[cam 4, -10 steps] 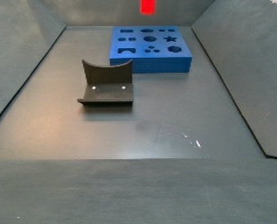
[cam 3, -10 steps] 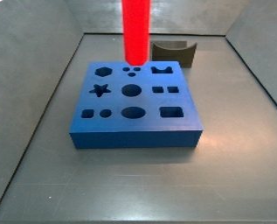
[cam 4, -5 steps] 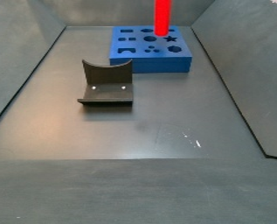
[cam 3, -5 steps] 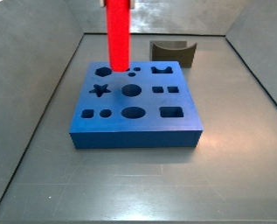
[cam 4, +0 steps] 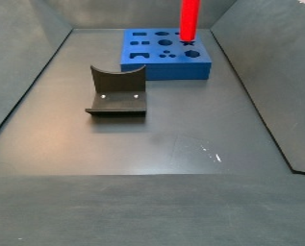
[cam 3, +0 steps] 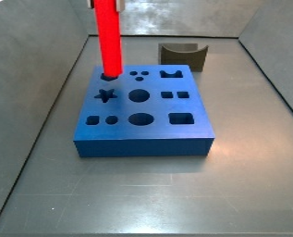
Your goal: Insert the hexagon object.
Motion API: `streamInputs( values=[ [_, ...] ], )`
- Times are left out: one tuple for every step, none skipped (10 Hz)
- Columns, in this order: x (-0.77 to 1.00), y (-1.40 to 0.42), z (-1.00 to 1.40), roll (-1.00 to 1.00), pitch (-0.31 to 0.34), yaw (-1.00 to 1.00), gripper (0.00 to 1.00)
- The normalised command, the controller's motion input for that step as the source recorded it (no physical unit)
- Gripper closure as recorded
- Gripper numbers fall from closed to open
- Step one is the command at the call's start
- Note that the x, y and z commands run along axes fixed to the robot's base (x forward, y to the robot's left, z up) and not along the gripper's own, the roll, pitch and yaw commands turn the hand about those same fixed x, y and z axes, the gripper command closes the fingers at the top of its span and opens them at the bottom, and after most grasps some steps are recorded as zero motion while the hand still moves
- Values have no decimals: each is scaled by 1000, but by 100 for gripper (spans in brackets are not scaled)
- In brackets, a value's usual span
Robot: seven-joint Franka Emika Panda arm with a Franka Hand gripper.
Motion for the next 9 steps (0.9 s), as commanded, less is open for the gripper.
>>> streamInputs(
  values=[
    [0, 460, -89, -167, -119, -397, 100],
    [0, 426, -189, -131, -70, -269, 100],
    [-20, 251, -209, 0, -53, -86, 100],
    [-180, 9, -146, 0, -83, -20, 100],
    [-229, 0, -286, -13, -91, -260, 100],
    [-197, 0, -231, -21, -47, -397, 100],
    [-249, 0, -263, 0, -60, -326, 100],
    [-160, 37, -251, 0, -50, -251, 100],
    [-11, 89, -223, -21, -23, -186, 100]
  ],
)
